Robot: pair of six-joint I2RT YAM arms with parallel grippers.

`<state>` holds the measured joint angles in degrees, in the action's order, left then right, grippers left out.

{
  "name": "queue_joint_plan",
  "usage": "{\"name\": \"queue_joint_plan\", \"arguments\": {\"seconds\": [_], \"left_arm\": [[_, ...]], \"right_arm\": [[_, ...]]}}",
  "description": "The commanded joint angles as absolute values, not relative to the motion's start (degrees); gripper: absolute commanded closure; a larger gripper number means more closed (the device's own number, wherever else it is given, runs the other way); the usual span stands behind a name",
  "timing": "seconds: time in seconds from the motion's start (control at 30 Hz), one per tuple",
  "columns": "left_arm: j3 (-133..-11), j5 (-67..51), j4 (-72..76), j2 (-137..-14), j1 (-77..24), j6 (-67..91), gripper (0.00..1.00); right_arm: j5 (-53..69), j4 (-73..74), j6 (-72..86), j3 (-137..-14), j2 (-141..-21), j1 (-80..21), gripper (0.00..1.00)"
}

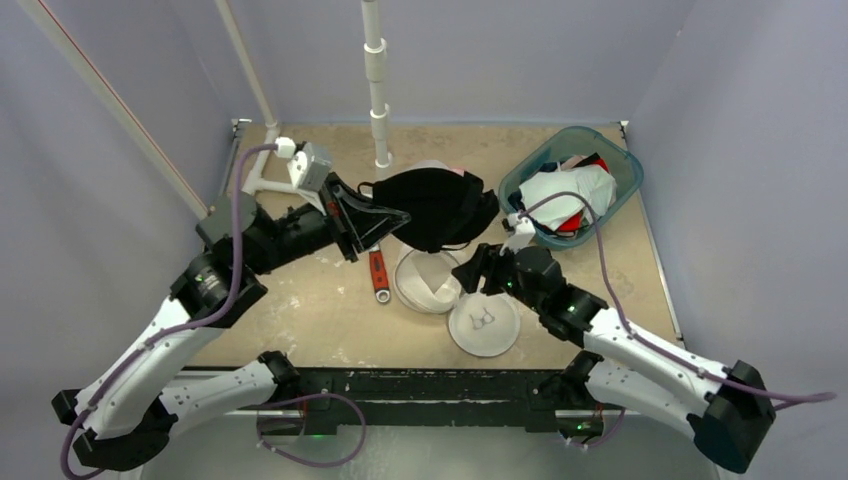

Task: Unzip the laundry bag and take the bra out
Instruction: Pick up the bra from the laundry bag.

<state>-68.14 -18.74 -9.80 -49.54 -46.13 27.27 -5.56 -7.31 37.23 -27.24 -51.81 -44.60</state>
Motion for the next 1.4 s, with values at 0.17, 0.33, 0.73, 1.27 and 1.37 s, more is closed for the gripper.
{"name": "queue_joint_plan", "arguments": {"seconds": [0.17,0.33,0.73,1.27,1.37], "left_arm": [[-98.27,-12.78,-39.23,-58.14,-46.11,-5.16,1.00],[-98.79,-6.54,-39.20,-56.00,-47.20,-15.74,1.00],[-106.47,-11.55,-46.30,-60.96,-47.29,-28.61,1.00],[-105.01,-19.68,-34.02,-65.87,-47.29,-30.86,1.00],[-100.55,-22.20,-31.69,-62.37,-47.34,-34.90,1.00]], "right_arm": [[-15.65,11.19,26.37,-44.94,-42.33,-44.39,0.32],[-14.87,9.68,19.11,-51.82,-35.64,-44.43,0.30],[12.73,14.09,3.46,-71.73,-39.23,-44.38,0.10],[21.26,-1.50,7.24,-66.44,-46.67,-44.41,0.04],[21.85,-0.34,5.12,-67.58,-46.21,-44.38,0.02]]}}
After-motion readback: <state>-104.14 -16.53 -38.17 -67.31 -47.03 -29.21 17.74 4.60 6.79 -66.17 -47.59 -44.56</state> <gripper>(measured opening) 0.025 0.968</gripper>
